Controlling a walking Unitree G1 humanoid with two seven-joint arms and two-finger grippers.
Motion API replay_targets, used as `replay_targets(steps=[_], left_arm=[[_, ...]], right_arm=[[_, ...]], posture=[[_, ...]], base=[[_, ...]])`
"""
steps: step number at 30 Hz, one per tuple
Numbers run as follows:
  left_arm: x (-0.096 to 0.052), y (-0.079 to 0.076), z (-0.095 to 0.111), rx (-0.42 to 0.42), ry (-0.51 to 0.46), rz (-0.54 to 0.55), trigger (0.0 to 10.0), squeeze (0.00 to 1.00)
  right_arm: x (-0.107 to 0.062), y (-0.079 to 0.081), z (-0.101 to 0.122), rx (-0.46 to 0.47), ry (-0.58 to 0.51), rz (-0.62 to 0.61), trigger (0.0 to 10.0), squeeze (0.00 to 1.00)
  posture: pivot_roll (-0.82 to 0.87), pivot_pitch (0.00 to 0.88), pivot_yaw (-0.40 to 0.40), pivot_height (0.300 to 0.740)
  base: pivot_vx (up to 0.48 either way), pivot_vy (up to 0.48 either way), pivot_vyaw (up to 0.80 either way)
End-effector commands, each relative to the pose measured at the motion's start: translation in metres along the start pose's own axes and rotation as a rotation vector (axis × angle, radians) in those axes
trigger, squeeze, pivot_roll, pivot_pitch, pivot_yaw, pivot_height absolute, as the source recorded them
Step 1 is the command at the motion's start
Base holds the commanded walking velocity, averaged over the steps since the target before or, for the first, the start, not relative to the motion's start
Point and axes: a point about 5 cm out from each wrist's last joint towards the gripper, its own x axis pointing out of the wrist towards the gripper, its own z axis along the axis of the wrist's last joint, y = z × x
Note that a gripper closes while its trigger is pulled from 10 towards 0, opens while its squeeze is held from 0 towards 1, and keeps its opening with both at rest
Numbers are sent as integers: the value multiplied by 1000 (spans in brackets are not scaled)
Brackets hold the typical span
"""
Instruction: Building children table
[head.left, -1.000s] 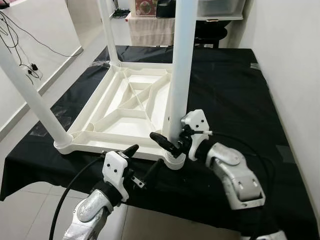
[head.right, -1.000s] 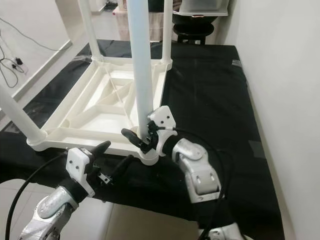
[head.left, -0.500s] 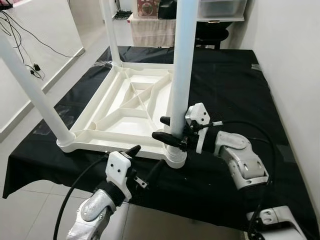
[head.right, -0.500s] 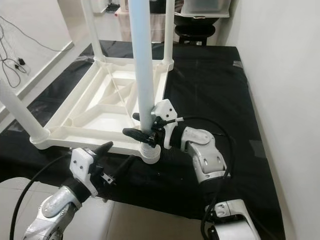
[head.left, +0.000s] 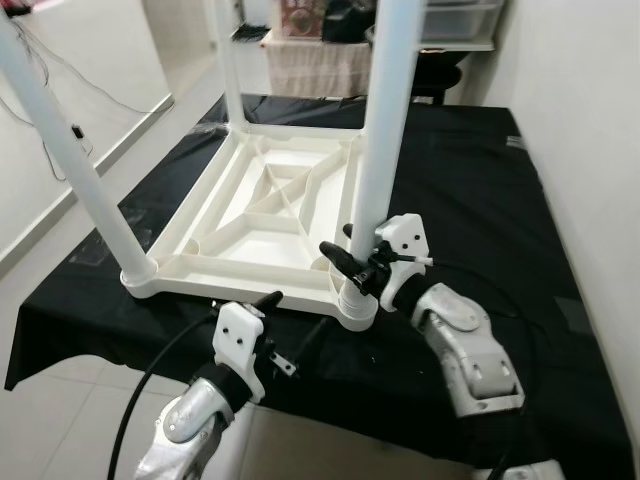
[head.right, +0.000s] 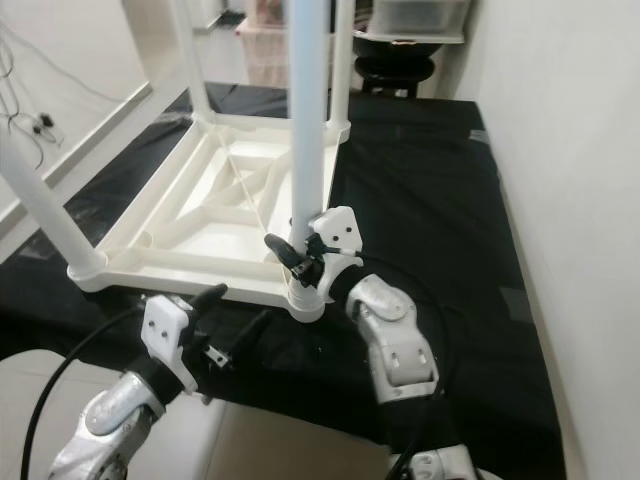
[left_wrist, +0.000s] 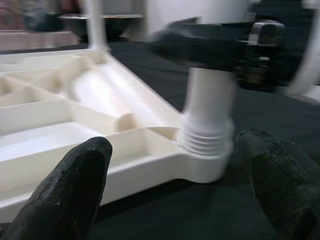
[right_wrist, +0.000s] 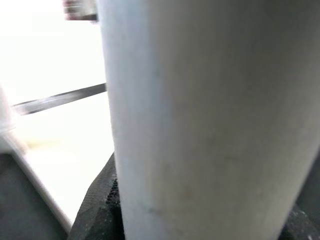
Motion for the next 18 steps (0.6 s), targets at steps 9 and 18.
replay_targets(steps=[9, 18], left_arm=[[2, 6, 0, 33, -1, 40, 10000, 0], [2, 6, -1, 32, 8, 31, 10000, 0]], right_arm=[[0, -3, -33, -2, 199, -3, 8549, 0], [12, -6, -3, -15, 62, 409, 10000, 1000]], posture=[[-4, 146, -20, 740], [17, 138, -11, 740]], base=[[0, 0, 0], [0, 0, 0]])
